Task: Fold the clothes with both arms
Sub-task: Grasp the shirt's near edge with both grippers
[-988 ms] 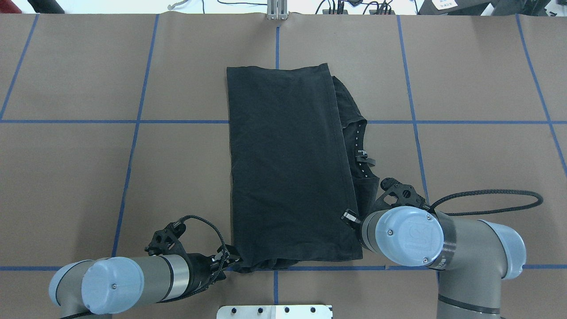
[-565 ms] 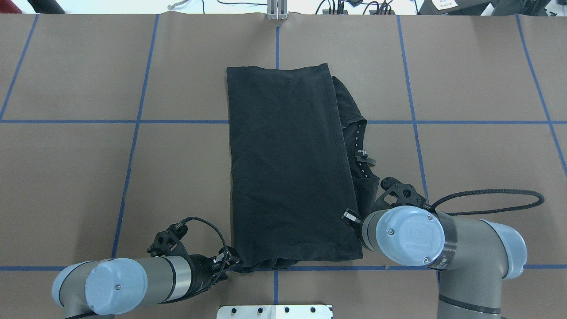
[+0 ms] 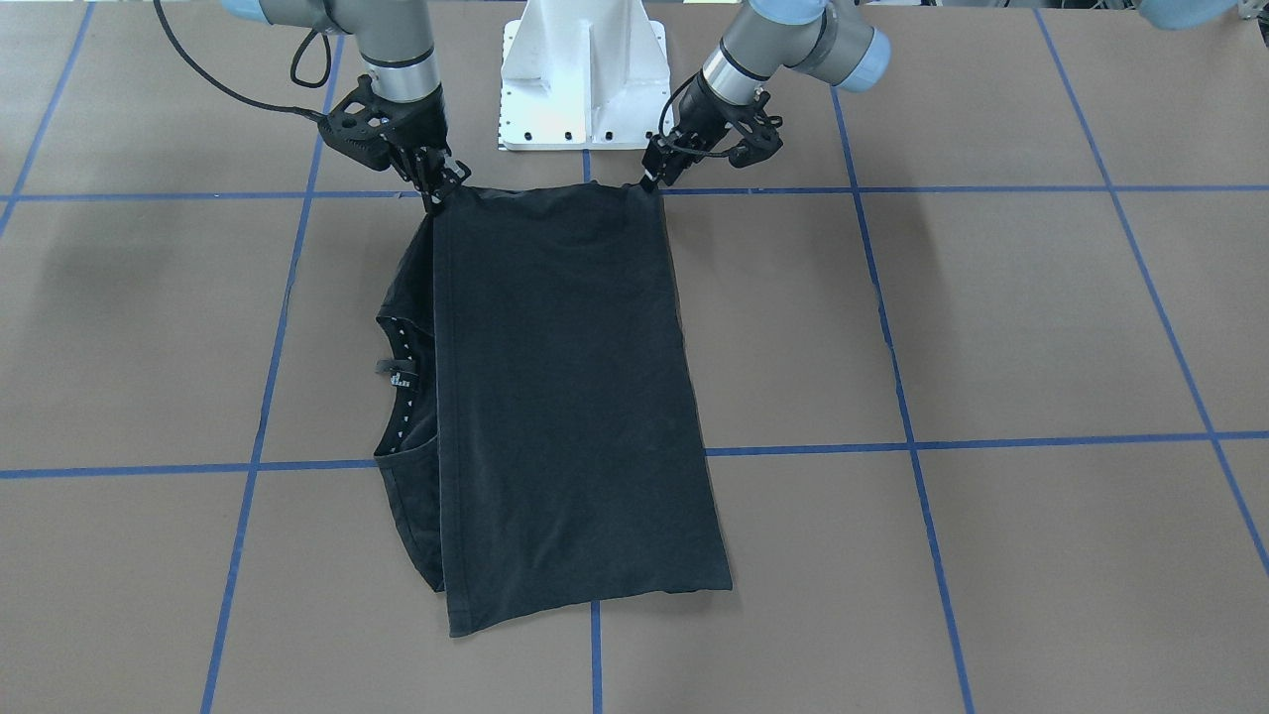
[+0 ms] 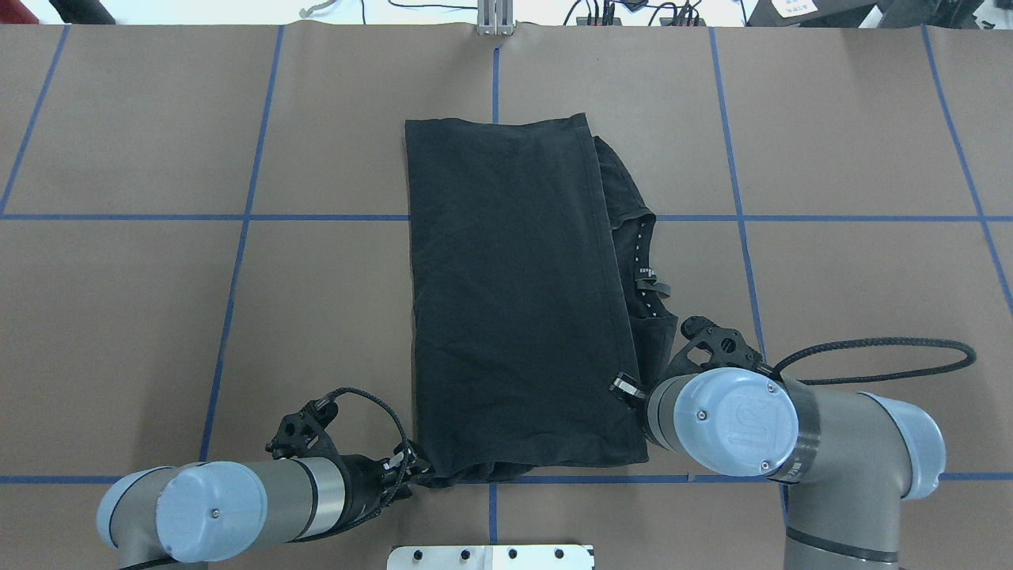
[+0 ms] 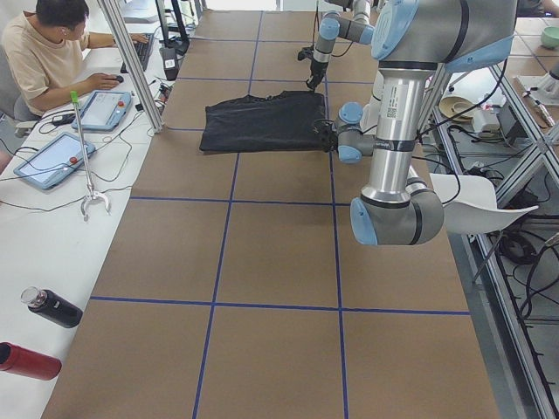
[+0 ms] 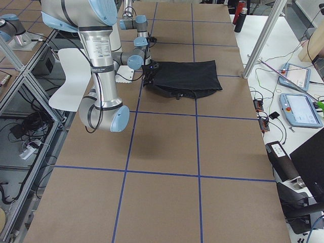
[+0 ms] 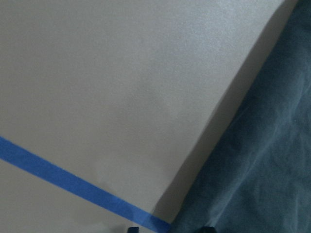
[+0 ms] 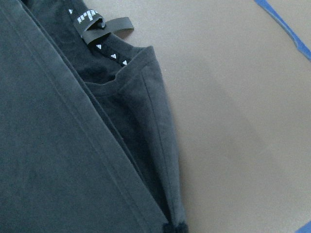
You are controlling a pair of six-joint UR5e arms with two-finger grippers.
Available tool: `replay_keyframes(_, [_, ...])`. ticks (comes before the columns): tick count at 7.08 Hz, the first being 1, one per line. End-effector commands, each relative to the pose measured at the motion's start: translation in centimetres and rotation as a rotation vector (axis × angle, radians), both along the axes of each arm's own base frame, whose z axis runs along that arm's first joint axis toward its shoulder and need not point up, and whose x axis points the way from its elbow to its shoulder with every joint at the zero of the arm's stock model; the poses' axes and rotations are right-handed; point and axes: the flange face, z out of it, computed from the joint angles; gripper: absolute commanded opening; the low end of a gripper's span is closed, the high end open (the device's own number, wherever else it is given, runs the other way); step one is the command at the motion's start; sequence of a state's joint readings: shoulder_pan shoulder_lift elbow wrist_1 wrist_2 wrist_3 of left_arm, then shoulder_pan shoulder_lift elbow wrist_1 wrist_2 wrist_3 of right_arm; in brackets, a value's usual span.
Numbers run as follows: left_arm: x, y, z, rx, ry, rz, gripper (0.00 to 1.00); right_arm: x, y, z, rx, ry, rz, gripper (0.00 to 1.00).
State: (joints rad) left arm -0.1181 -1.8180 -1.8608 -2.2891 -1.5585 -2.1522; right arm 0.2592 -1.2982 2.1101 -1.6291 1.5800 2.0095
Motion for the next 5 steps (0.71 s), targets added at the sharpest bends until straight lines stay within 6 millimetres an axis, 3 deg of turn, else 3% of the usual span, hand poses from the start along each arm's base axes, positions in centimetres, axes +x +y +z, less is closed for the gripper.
replay_keyframes(1, [0.13, -0.01, -0.25, 0.0, 0.004, 0.0, 0.37, 0.03, 0.01, 0.03, 0.0, 0.0, 0.0, 0.0])
replay_keyframes(2, [0.14, -0.03, -0.36, -0.009, 0.008, -0.005, 0.25, 0.03, 0.01, 0.03, 0.0, 0.0, 0.0, 0.0])
replay_keyframes(3, [0.13, -0.12, -0.36, -0.023, 0.01, -0.019, 0.01, 0.03, 0.01, 0.03, 0.0, 0.0, 0.0, 0.0])
replay_keyframes(5, [0.11, -0.53, -0.54, -0.018, 0.014, -0.061, 0.0, 0.07, -0.06, 0.03, 0.0, 0.0, 0.002, 0.0])
